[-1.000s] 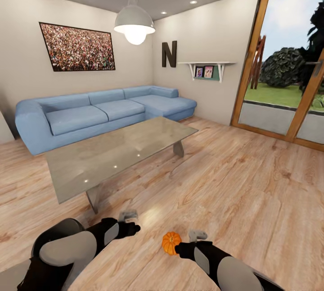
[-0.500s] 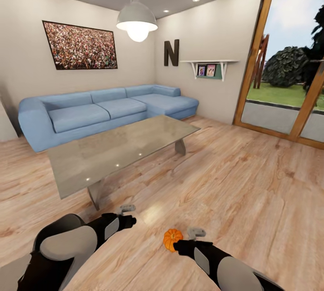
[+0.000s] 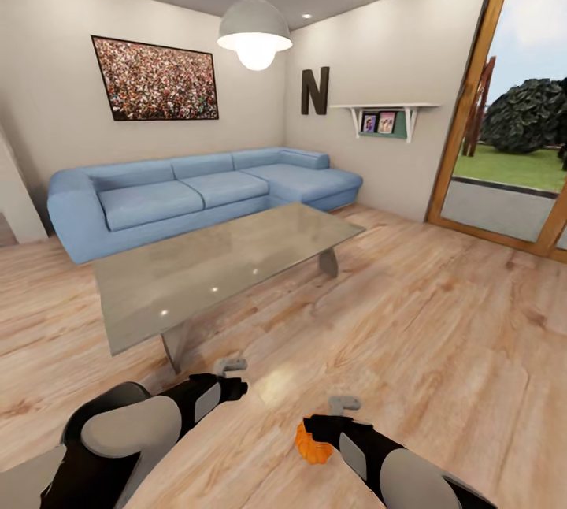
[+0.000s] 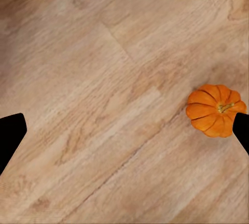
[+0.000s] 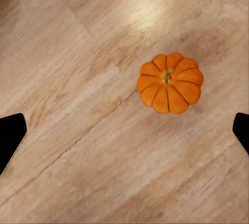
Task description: Place each of the two pumpkins and all three candles from the living room inside a cabinet in the living room (use any cabinet), then make sure every cabinet is closed, and position the cauldron so it is next to a table in the living room.
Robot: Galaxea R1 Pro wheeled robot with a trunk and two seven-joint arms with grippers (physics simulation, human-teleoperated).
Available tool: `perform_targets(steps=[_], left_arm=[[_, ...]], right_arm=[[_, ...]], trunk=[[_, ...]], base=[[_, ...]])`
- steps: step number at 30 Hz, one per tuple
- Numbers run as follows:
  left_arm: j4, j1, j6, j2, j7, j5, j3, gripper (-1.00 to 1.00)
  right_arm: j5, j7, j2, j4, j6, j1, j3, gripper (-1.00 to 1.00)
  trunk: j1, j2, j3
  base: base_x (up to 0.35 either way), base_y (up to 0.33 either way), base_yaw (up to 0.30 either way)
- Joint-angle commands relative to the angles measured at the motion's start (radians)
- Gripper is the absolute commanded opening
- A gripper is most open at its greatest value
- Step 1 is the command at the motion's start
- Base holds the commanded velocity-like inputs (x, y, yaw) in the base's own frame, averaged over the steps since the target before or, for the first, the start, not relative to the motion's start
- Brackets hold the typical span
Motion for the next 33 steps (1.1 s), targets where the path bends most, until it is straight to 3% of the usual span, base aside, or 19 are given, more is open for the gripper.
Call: perform_targets(steps=[1, 11, 21, 33], left_arm=[[-0.002, -0.001, 0.002, -0.003, 0.008, 0.004, -0.008, 1.00], [-0.005, -0.001, 0.000, -0.038, 0.011, -0.046, -0.004, 1.00], [-0.019, -0.001, -0.016, -0.053, 0.011, -0.064, -0.004, 1.00], [-0.017, -0.001, -0.022, -0.053, 0.011, -0.065, -0.004, 1.00]], right_arm=[[0.009, 0.004, 0.000, -0.003, 0.004, 0.000, -0.009, 1.00], [0.009, 0.004, 0.000, -0.003, -0.001, 0.000, -0.010, 1.00], [0.009, 0.004, 0.000, -0.003, -0.001, 0.000, -0.009, 1.00], [0.014, -0.010, 0.000, -0.003, 0.050, 0.000, -0.006, 1.00]], trunk=[[0.000, 0.000, -0.001], [0.000, 0.000, -0.002], [0.000, 0.000, -0.002], [0.046, -0.084, -0.039]], base=[[0.342, -0.047, 0.062], [0.299, -0.173, 0.010], [-0.013, -0.147, 0.000], [-0.001, -0.004, 0.000]])
